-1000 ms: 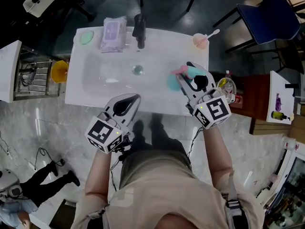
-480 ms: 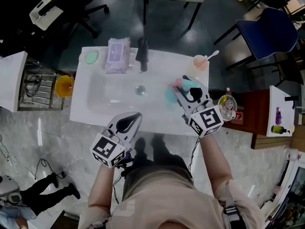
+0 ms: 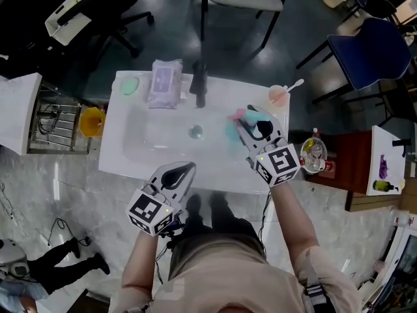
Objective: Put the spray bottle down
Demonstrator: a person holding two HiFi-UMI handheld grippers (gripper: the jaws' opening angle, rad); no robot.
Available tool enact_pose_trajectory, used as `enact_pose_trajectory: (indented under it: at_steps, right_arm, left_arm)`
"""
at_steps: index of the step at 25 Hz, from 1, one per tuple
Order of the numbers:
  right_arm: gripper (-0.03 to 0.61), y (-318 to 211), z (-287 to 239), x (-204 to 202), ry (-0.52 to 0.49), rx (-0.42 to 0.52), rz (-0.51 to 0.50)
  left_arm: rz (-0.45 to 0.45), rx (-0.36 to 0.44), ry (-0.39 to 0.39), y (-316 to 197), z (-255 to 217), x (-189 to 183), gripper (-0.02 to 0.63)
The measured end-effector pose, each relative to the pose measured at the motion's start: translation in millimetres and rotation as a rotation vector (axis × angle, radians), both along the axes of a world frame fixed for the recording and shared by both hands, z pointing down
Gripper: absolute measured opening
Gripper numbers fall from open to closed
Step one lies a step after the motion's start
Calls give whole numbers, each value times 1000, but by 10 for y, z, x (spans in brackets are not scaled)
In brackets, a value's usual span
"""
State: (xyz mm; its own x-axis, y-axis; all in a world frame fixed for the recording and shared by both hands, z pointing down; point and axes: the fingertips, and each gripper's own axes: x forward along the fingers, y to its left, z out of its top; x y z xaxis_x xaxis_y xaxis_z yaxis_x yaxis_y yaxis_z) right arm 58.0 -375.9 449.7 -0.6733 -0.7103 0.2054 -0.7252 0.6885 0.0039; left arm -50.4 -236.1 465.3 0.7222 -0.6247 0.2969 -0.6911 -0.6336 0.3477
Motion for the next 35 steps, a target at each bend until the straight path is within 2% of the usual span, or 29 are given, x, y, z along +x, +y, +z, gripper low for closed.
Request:
enact_pose_trajectory:
  at_steps: [35]
  right_arm:
    - [192, -576, 434, -20, 26, 23, 33]
  left_arm:
    - [-30, -39, -42, 21, 97, -10, 8]
